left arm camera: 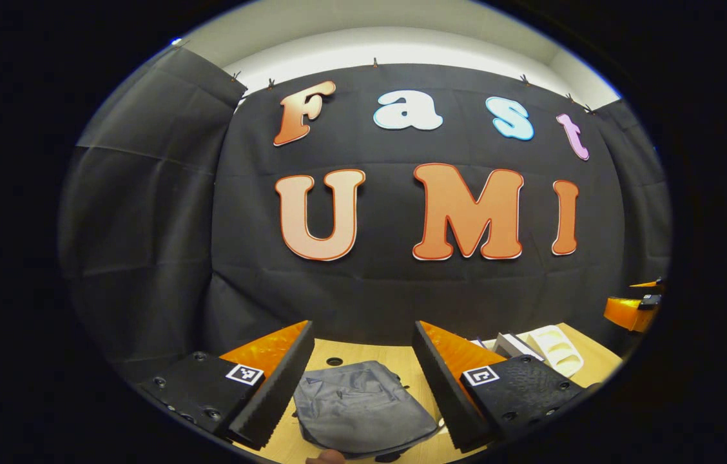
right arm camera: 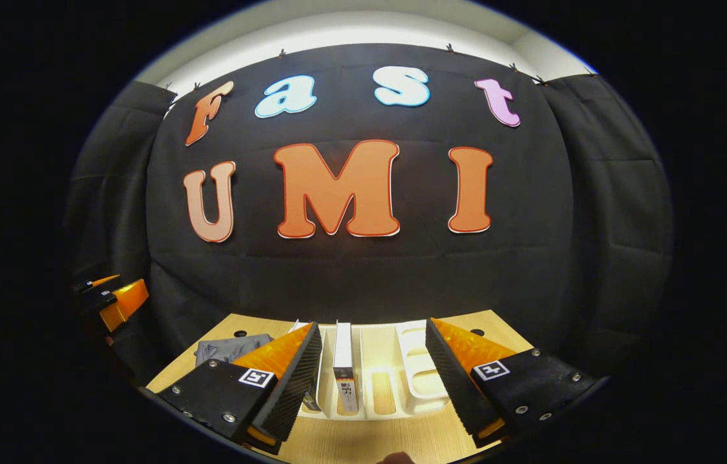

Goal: Open the schoolbag, grab two books from the bookshelf and put them into the schoolbag.

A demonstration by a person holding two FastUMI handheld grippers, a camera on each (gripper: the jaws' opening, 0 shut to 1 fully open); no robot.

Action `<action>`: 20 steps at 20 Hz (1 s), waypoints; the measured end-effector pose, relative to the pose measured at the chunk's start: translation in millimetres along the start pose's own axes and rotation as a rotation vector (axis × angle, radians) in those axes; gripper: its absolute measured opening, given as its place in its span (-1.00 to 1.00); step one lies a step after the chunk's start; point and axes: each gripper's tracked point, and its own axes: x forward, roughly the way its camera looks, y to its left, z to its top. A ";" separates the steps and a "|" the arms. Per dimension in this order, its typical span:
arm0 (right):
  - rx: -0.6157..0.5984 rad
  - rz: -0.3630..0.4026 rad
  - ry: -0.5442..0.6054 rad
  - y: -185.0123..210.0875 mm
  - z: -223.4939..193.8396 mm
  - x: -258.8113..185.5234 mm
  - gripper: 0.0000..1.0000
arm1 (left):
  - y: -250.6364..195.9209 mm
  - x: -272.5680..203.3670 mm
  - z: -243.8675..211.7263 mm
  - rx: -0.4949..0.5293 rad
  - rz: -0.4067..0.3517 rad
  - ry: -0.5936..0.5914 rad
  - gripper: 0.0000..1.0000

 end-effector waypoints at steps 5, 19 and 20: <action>0.001 0.006 0.025 4.7 -11.0 6.4 0.92 | 11.6 0.4 -21.0 0.078 0.030 0.047 0.93; -0.063 -0.040 0.199 -0.6 -86.9 24.2 0.92 | -31.5 -23.4 -153.3 0.632 -0.134 0.192 0.94; -0.074 -0.045 0.204 -3.0 -90.6 24.3 0.94 | -40.2 -21.3 -172.6 0.676 -0.160 0.210 0.94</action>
